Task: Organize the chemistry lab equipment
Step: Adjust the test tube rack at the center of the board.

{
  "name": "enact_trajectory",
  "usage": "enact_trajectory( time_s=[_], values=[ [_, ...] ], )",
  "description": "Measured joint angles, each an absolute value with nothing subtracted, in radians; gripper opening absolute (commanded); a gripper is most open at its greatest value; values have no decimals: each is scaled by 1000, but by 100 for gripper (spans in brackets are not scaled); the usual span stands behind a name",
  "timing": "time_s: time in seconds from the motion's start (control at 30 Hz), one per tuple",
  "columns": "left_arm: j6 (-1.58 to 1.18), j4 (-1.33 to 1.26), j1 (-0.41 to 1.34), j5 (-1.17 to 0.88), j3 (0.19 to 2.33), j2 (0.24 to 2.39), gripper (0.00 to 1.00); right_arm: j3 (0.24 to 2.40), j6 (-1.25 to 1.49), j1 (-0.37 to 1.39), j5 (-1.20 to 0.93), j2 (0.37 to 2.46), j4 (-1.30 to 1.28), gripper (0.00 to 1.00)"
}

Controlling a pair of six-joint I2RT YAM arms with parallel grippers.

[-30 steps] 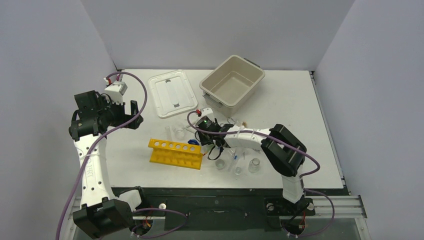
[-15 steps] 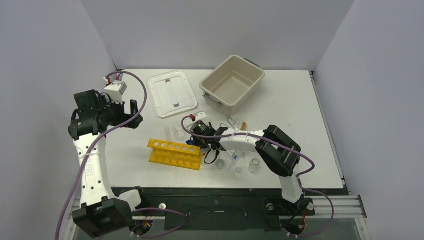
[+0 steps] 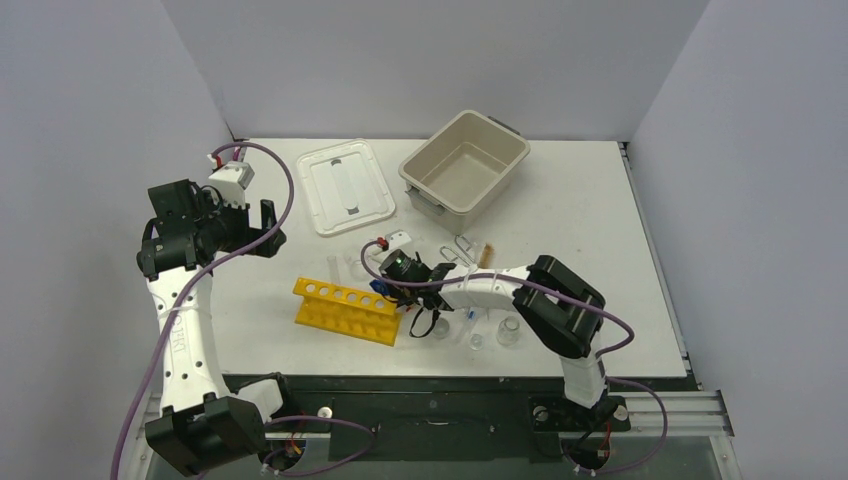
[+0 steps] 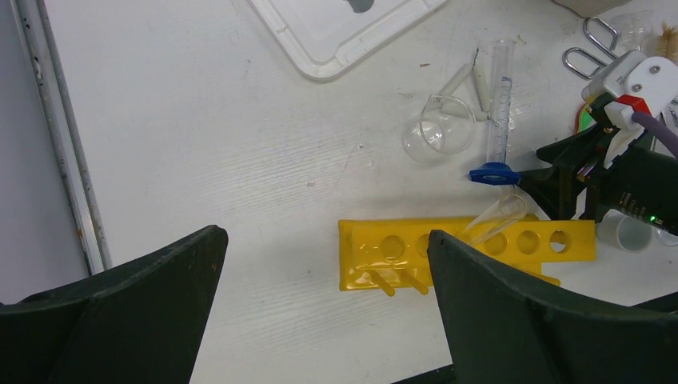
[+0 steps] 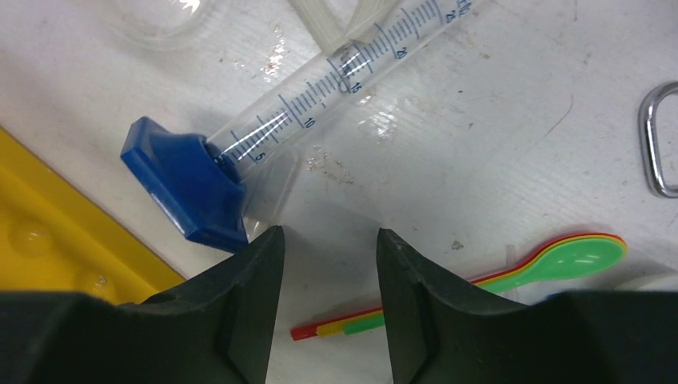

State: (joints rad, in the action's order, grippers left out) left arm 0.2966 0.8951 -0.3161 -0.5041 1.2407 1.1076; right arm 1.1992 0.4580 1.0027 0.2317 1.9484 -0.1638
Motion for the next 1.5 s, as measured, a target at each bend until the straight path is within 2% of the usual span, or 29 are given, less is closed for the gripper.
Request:
enact_trajectory(
  time_s=[0.07, 0.23, 0.47, 0.6, 0.7, 0.8, 0.87, 1.5],
  values=[
    [297, 896, -316, -504, 1241, 1108, 97, 1199, 458, 1016, 231, 1948, -164, 39],
    [298, 896, -316, -501, 1241, 1108, 97, 1199, 458, 1031, 231, 1948, -164, 24],
    [300, 896, -316, -500, 1241, 1107, 97, 1199, 462, 1020, 248, 1949, -165, 18],
    [300, 896, -316, -500, 1241, 1107, 97, 1199, 462, 1005, 278, 1948, -166, 23],
    [300, 896, -316, -500, 1241, 1107, 97, 1180, 465, 998, 291, 1923, -165, 33],
    [300, 896, -316, -501, 1241, 1107, 97, 1170, 480, 994, 279, 1880, -162, 46],
    [300, 896, -316, -501, 1241, 1107, 97, 1171, 490, 997, 259, 1858, -144, 49],
    [304, 898, -317, -497, 1242, 1107, 97, 1301, 534, 1081, 222, 1982, -179, 49]
  ],
)
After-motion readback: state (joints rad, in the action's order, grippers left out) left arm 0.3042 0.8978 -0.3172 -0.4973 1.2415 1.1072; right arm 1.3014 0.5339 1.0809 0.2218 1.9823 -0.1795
